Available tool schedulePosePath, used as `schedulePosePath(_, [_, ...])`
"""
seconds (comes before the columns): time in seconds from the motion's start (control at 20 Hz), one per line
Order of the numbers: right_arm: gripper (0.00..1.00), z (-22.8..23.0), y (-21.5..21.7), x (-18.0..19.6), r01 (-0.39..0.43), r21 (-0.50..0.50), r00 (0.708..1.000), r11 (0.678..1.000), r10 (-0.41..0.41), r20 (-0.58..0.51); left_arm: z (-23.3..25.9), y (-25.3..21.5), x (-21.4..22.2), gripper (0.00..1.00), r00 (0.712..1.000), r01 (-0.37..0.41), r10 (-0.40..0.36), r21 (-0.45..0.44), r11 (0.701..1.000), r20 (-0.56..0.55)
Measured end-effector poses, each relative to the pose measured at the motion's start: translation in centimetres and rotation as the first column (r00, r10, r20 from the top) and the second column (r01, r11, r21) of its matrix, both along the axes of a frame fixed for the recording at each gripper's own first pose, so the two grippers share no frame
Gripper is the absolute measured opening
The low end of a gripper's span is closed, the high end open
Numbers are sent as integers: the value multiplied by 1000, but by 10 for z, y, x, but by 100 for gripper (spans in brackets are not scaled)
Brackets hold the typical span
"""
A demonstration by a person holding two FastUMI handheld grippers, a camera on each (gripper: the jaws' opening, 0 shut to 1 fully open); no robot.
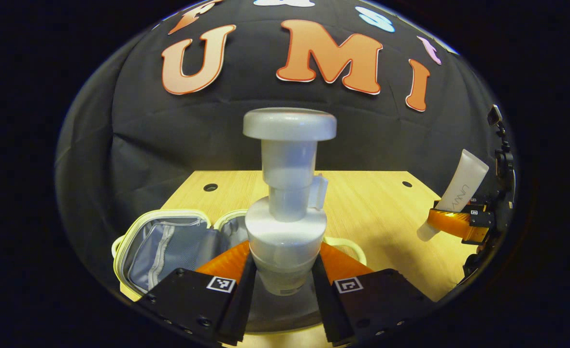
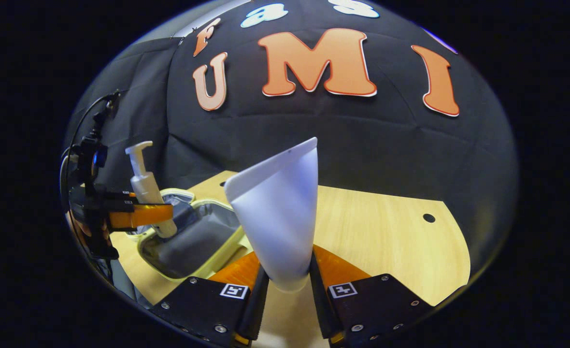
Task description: First open the suitcase, pack the skin care products into it, and then close the suitcase.
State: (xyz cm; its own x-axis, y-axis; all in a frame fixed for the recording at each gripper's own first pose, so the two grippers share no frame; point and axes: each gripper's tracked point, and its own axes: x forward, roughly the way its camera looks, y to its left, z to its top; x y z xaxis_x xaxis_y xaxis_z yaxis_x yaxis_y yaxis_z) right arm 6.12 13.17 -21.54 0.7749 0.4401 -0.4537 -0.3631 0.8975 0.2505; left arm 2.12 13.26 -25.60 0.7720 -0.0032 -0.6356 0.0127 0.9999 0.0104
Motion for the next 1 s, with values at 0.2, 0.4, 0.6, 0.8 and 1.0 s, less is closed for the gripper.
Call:
schedulePosePath(0.2, [47, 18, 40, -7, -29, 35, 1000, 999, 29, -10, -15, 28, -14, 59, 996, -4, 1, -39, 999, -85])
schedulePosePath(0.4, [46, 28, 79, -13, -46, 70, 998, 996, 49, -34, -37, 40, -21, 59, 981, 11, -27, -82, 997, -193])
schedulePosePath(0.6, [47, 24, 117, -17, -89, 79, 994, 993, 94, -62, -64, 42, -30, 60, 944, 26, -63, -116, 993, -324])
schedulePosePath(0.8, [47, 14, 144, -22, -79, 116, 987, 990, 94, -130, -95, 45, -39, 60, 891, 22, -78, -127, 992, -447])
schedulePosePath(1.0, [47, -2, 157, -29, -75, 123, 974, 990, 99, -204, -121, 44, -42, 60, 831, -7, -61, -119, 993, -553])
